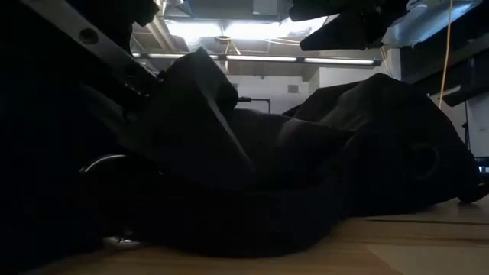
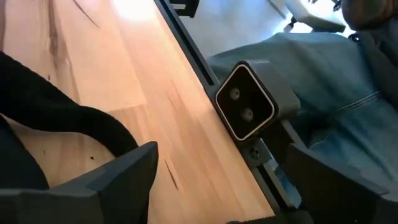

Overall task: Unpack backpack
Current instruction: Put the pink charger cable into the black backpack

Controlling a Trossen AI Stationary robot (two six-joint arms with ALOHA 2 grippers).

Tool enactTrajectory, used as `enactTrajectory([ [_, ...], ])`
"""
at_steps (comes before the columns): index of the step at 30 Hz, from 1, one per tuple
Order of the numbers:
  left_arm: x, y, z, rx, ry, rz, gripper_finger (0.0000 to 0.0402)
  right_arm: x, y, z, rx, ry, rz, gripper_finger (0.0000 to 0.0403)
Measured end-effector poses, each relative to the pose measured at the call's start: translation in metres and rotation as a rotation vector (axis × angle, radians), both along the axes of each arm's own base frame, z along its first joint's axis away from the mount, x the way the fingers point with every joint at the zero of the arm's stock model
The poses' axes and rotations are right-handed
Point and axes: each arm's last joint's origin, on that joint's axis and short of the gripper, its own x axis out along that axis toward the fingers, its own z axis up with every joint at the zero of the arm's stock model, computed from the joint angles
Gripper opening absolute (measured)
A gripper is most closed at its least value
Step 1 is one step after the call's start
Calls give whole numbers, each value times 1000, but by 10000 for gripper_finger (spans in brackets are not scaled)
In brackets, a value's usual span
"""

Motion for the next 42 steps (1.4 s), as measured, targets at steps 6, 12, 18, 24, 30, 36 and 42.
enactTrajectory([
  [6, -8, -5, 6, 103, -42, 56, 340, 0, 0, 0, 5, 8, 15, 379],
  [12, -13, -9, 6, 134, -38, 117, 340, 0, 0, -1, 8, 9, 14, 379],
  [18, -9, 2, 4, 45, 86, 178, 340, 0, 1, 0, 18, 5, 18, 379],
  [24, -9, 10, -2, 71, 154, 267, 340, 0, 1, 0, 21, 5, 17, 379],
  [30, -9, 12, -4, 89, 169, 296, 329, 0, 1, 0, 24, 4, 16, 379],
  [36, -11, 11, -4, 103, 169, 302, 240, 0, 1, 0, 25, 3, 15, 379],
  [42, -11, 10, -2, 100, 155, 266, 110, 0, 1, 0, 26, 3, 15, 379],
])
